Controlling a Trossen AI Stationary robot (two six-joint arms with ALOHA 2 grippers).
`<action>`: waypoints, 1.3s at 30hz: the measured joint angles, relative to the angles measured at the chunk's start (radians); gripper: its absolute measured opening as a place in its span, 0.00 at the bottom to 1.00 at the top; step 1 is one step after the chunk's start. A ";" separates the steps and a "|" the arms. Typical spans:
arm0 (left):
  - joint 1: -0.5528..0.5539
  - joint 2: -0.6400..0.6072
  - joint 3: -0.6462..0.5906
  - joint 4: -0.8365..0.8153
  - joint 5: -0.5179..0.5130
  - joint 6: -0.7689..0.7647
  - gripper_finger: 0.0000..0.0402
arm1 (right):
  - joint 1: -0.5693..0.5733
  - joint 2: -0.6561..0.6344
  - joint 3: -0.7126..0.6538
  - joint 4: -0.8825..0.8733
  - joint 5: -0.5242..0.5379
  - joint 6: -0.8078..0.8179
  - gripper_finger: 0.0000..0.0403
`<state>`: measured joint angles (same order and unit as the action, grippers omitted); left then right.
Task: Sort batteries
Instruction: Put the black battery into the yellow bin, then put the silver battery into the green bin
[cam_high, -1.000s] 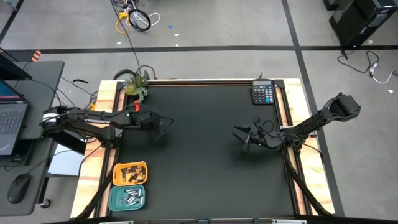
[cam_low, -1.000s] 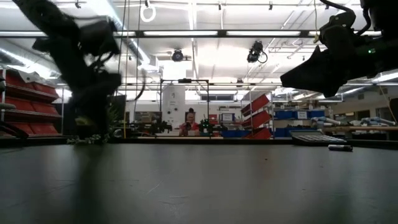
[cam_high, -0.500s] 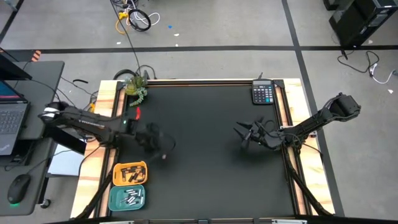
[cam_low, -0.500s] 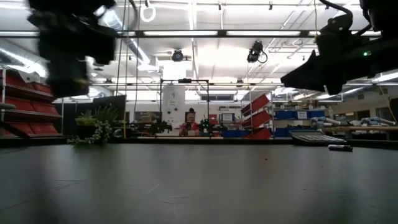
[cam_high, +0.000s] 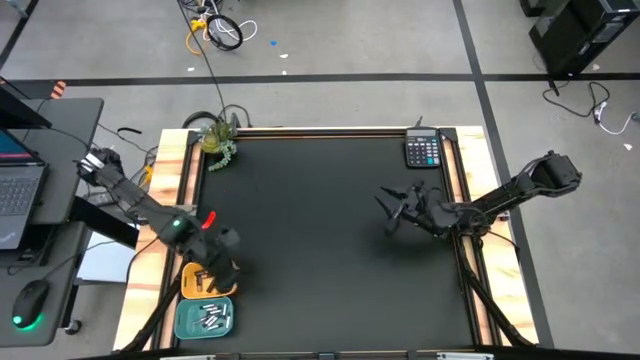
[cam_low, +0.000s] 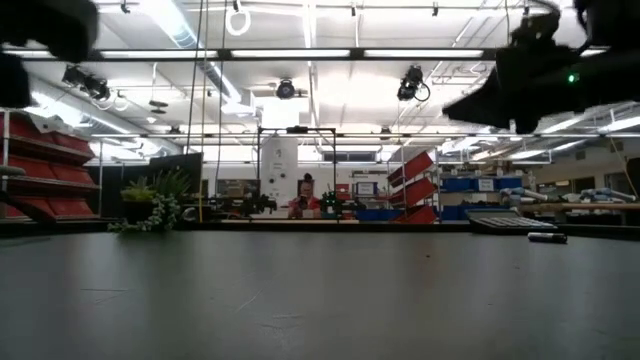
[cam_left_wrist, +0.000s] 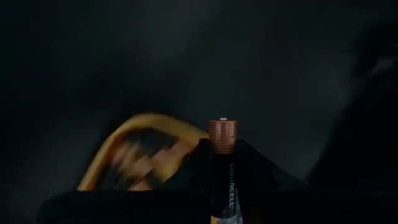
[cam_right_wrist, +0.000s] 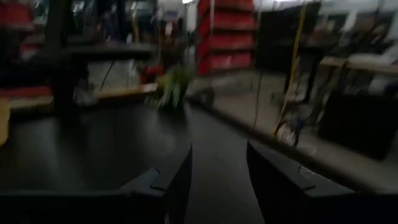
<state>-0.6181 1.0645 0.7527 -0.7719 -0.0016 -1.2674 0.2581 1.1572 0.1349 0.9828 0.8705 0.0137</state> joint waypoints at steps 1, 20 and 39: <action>-0.023 0.000 0.013 -0.058 -0.017 -0.041 0.10 | -0.010 0.000 0.000 -0.046 -0.026 0.038 0.41; -0.137 0.021 -0.088 0.041 0.026 -0.354 0.43 | -0.080 0.001 0.000 -0.556 -0.105 0.539 0.41; -0.094 0.021 0.091 0.032 -0.251 -0.074 0.44 | 0.001 0.001 0.314 -1.625 -0.227 1.196 0.41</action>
<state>-0.7123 1.0855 0.8433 -0.7395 -0.2529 -1.3418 0.2596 1.1580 0.4484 -0.6417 0.6434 1.2093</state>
